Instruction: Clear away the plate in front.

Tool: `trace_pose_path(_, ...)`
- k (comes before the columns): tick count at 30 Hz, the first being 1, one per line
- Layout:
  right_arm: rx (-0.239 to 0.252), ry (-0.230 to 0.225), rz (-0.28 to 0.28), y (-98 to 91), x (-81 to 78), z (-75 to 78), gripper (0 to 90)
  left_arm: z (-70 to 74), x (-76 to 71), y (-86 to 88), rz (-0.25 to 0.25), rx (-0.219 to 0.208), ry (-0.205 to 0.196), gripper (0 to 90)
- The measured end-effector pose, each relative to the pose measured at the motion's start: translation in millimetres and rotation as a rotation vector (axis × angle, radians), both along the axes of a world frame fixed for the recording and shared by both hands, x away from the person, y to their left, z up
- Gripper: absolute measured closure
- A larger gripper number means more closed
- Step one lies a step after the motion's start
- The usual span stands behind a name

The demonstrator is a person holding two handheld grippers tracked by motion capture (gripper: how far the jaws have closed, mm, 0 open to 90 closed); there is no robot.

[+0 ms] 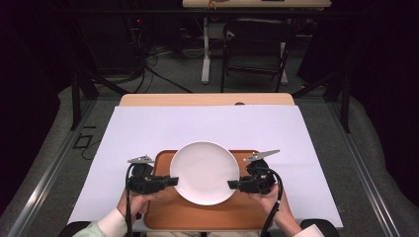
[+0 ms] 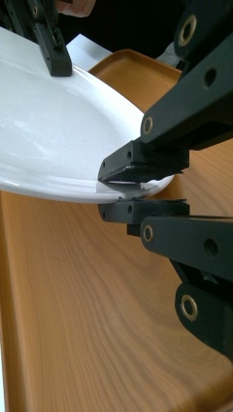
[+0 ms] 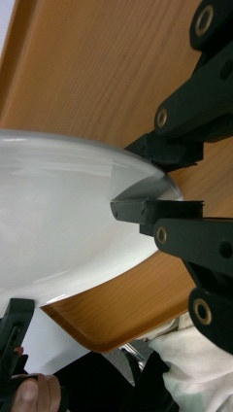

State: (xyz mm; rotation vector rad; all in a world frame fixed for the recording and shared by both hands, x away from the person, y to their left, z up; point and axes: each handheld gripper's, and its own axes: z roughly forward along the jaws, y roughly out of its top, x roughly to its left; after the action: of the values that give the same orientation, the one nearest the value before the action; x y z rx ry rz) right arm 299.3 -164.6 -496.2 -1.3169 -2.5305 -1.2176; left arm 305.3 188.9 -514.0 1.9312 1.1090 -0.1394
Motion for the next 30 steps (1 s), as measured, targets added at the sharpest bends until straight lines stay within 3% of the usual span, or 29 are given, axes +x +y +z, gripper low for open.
trace_pose_path(5,-0.026,0.018,0.008,2.7,1.4,-5.0,76.5,-3.1,0.6,-1.3,0.005,0.029,-0.003,78.8)
trace_pose_path(7,-0.049,0.027,0.012,4.6,3.4,-9.3,76.0,-5.7,1.0,-4.0,0.010,0.066,-0.030,78.3)
trace_pose_path(12,-0.050,0.031,0.011,5.8,6.1,-12.4,74.6,-7.1,2.1,-4.1,0.017,0.068,-0.033,77.1)
trace_pose_path(21,-0.072,0.040,0.006,10.0,12.5,-17.4,69.5,-11.7,4.2,-13.6,0.043,0.140,-0.087,70.7)
trace_pose_path(30,-0.099,0.025,0.003,14.6,15.8,-17.6,66.0,-17.5,7.8,-16.7,0.051,0.175,-0.088,66.3)
